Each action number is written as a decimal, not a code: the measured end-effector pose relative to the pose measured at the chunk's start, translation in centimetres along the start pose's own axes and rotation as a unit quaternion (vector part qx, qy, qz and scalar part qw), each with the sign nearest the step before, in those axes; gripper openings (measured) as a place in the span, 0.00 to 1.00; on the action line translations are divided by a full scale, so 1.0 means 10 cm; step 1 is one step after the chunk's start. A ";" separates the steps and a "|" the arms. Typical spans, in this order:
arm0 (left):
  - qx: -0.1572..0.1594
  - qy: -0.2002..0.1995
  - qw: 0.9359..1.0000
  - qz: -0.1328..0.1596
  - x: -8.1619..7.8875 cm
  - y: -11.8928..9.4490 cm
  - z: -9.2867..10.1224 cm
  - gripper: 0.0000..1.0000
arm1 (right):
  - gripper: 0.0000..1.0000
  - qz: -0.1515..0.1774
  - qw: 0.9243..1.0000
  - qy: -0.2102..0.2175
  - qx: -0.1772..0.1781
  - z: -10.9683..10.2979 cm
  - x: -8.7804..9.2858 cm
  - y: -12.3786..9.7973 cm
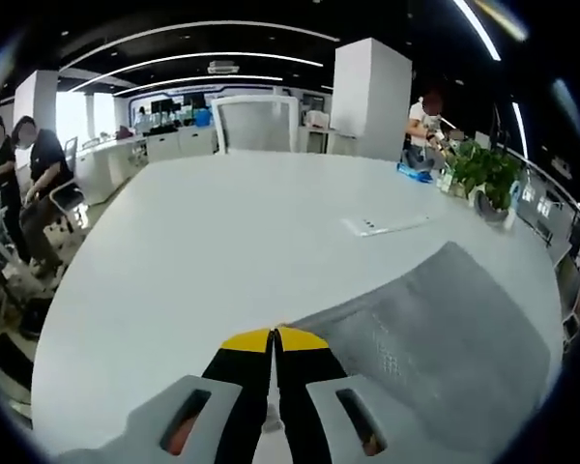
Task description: Fold the towel on the table until its edges align and the towel forms a compact rectangular stack.
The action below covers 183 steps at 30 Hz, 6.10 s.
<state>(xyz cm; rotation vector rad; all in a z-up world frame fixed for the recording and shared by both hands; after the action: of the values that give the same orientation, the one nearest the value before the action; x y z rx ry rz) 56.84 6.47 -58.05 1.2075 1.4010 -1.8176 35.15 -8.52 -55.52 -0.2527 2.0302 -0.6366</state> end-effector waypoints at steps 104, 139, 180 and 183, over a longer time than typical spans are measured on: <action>0.006 -0.129 0.992 -0.005 0.31 0.14 0.24 0.04 | 0.00 -0.086 0.953 -0.114 0.267 3.10 -0.20 -1.55; 0.008 -0.110 0.994 -0.014 0.31 0.15 0.22 0.03 | 0.19 -0.087 0.964 -0.103 0.231 3.24 -0.14 -1.50; 0.009 -0.117 0.993 -0.022 0.24 0.11 0.27 0.06 | 0.00 -0.181 0.960 -0.132 0.168 3.33 -0.17 -1.58; 0.003 -0.123 0.992 -0.015 0.21 0.06 0.28 0.07 | 0.00 -0.183 0.960 -0.127 0.170 3.35 -0.16 -1.59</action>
<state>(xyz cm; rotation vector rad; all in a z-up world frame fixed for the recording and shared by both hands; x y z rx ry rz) 55.45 3.86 -60.01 0.9323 1.2801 -1.9181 63.23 -32.48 -59.38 -0.4833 1.6072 -1.1103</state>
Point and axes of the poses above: the point that each gripper's makers call its tool centre point, and the gripper's own axes: y roughly forward along the fingers, z roughly to its right, x roughly out of its underside, the point moved 7 cm from there along -y, roughly backward along the fingers, and after that the axes turned 6 degrees about z, right-handed, at the moved point
